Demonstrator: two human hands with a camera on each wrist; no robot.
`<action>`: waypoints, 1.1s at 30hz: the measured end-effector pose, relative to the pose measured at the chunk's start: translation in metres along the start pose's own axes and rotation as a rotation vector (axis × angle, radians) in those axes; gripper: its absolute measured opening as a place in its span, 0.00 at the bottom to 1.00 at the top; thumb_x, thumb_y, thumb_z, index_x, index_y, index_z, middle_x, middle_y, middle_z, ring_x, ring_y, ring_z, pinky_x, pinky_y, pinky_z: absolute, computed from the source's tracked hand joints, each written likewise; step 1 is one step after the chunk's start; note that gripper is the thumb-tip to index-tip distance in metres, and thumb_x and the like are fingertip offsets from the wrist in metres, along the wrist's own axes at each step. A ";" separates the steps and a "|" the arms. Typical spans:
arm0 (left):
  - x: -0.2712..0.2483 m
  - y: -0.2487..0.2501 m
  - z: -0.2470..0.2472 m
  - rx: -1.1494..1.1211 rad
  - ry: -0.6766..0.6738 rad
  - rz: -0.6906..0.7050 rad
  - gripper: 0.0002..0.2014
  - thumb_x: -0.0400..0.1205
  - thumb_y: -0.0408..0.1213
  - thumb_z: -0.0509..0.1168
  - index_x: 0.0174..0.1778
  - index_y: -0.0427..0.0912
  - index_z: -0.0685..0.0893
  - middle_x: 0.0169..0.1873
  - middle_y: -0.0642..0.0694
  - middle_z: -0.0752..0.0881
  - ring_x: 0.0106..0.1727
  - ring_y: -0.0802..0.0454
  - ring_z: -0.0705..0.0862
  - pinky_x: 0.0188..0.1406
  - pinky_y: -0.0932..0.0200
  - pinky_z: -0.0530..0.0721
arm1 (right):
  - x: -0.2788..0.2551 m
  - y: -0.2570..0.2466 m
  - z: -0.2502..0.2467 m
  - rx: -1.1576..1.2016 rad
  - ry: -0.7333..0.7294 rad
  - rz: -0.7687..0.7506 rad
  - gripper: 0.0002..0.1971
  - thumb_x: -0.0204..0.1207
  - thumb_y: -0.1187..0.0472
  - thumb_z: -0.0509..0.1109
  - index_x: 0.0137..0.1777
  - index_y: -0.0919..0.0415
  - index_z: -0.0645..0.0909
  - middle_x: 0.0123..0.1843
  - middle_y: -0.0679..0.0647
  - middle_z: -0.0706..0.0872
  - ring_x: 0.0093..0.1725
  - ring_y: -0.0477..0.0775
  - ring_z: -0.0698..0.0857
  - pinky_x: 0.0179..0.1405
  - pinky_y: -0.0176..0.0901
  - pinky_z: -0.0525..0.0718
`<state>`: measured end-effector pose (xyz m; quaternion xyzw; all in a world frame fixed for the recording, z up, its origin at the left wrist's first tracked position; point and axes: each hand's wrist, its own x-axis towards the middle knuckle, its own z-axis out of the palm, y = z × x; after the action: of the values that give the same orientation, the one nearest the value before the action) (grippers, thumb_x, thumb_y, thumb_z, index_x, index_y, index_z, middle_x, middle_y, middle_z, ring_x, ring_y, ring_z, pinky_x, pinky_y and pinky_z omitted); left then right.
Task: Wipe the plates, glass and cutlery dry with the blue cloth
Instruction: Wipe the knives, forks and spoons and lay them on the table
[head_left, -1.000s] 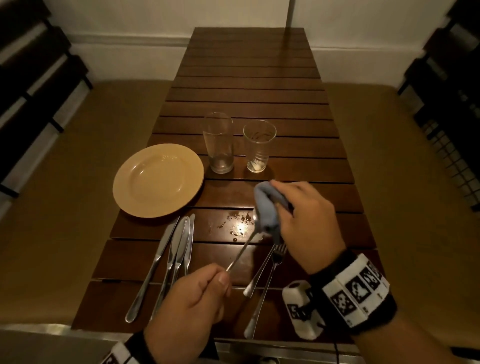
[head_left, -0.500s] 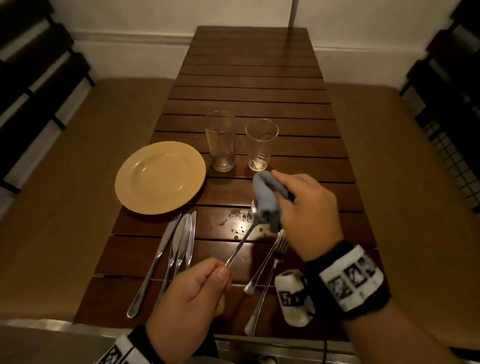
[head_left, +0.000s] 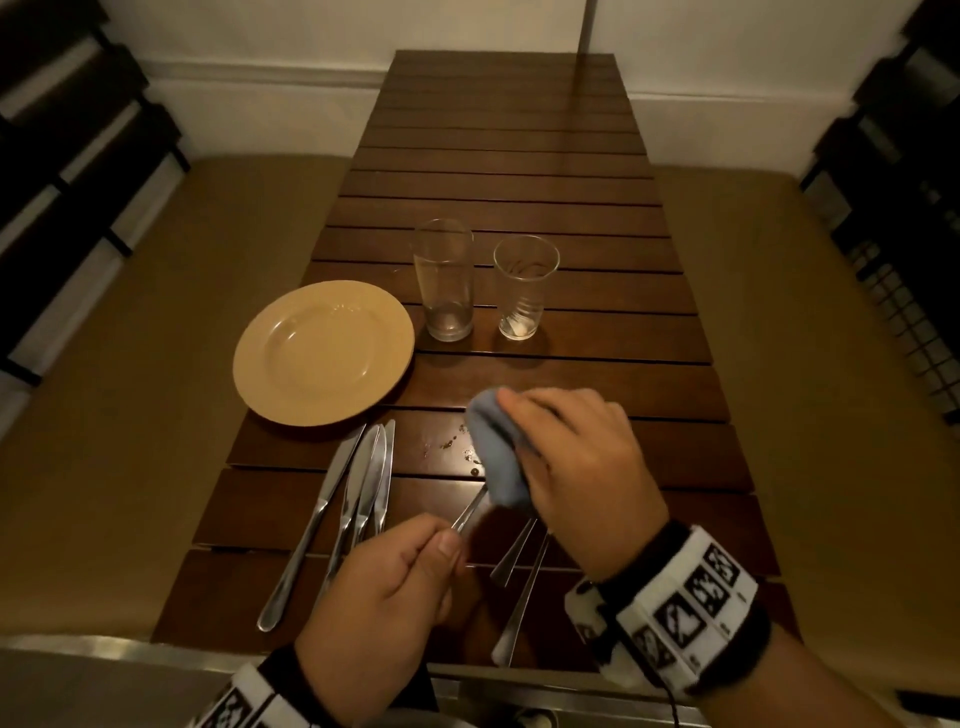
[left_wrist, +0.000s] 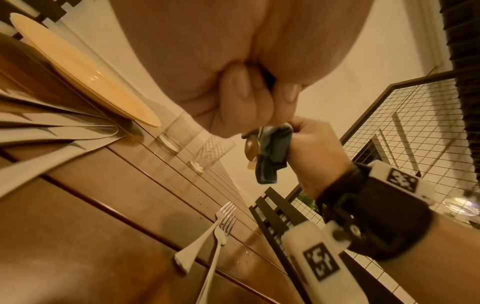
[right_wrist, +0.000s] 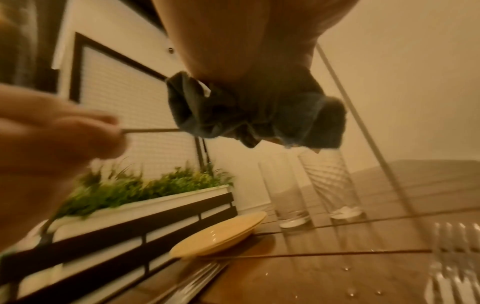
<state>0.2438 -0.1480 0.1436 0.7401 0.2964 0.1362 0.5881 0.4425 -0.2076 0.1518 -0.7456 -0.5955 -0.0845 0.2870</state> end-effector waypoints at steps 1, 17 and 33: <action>-0.001 -0.001 0.000 0.037 -0.004 0.005 0.16 0.88 0.47 0.54 0.37 0.51 0.82 0.20 0.50 0.77 0.22 0.60 0.72 0.25 0.65 0.71 | 0.004 0.009 0.002 -0.007 -0.012 0.059 0.19 0.76 0.55 0.64 0.63 0.61 0.85 0.55 0.57 0.89 0.52 0.55 0.84 0.52 0.46 0.76; 0.007 -0.006 0.003 0.301 0.154 -0.232 0.11 0.89 0.44 0.56 0.44 0.52 0.80 0.24 0.49 0.78 0.23 0.60 0.75 0.26 0.62 0.75 | 0.003 0.041 -0.018 0.758 0.094 0.678 0.21 0.82 0.62 0.67 0.74 0.47 0.76 0.66 0.43 0.83 0.62 0.39 0.84 0.60 0.40 0.86; 0.000 0.002 0.017 0.299 0.077 -0.085 0.11 0.89 0.42 0.56 0.42 0.51 0.80 0.23 0.48 0.79 0.23 0.59 0.77 0.23 0.66 0.72 | 0.001 0.011 0.026 0.195 -0.133 0.346 0.08 0.77 0.54 0.71 0.53 0.54 0.80 0.50 0.48 0.80 0.48 0.49 0.82 0.50 0.51 0.86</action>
<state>0.2538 -0.1613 0.1406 0.8005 0.3667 0.0936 0.4648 0.4473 -0.1941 0.1273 -0.8093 -0.4816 0.0734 0.3282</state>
